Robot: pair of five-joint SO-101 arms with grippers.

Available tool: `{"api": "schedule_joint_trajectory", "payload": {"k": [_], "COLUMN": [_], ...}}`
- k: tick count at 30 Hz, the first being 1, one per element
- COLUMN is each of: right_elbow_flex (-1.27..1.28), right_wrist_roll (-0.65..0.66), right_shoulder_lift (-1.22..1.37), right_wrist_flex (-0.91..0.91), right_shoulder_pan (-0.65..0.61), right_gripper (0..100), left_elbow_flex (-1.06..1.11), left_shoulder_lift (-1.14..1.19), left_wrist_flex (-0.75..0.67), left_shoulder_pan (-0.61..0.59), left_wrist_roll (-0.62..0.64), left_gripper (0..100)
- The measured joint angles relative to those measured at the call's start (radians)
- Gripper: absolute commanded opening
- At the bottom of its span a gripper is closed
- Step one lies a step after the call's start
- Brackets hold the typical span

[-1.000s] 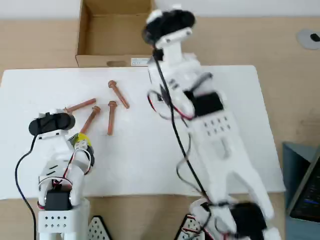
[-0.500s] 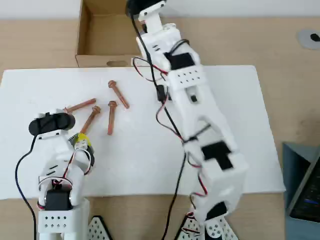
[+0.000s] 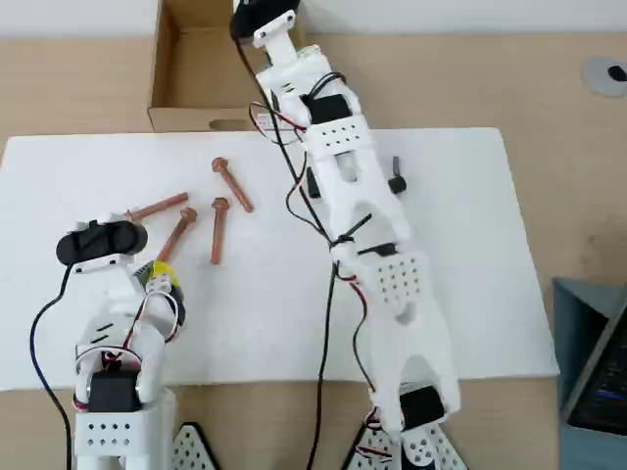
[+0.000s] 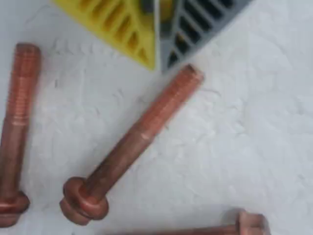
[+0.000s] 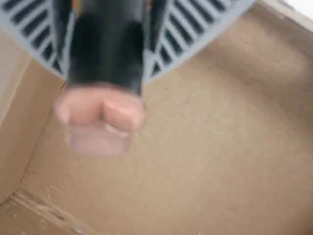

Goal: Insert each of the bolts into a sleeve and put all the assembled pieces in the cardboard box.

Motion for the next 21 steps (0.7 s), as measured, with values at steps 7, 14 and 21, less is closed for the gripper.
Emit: {"api": "schedule_joint_trajectory", "payload": {"k": [7, 14, 21], "right_elbow_flex": [-0.201, -0.298, -0.298], "right_wrist_roll": [0.026, 0.026, 0.026], "right_shoulder_lift": [0.115, 0.146, 0.146], "right_wrist_flex": [0.124, 0.161, 0.161], "right_shoulder_pan": [0.0, 0.0, 0.0], "right_gripper": [13.1, 13.1, 13.1], "left_elbow_flex": [0.0, 0.0, 0.0], "left_shoulder_lift": [0.0, 0.0, 0.0], "left_wrist_flex": [0.0, 0.0, 0.0], "left_shoulder_pan": [-0.031, -0.035, -0.035], "left_wrist_roll": [0.0, 0.0, 0.0], "left_gripper": [0, 0, 0]}}
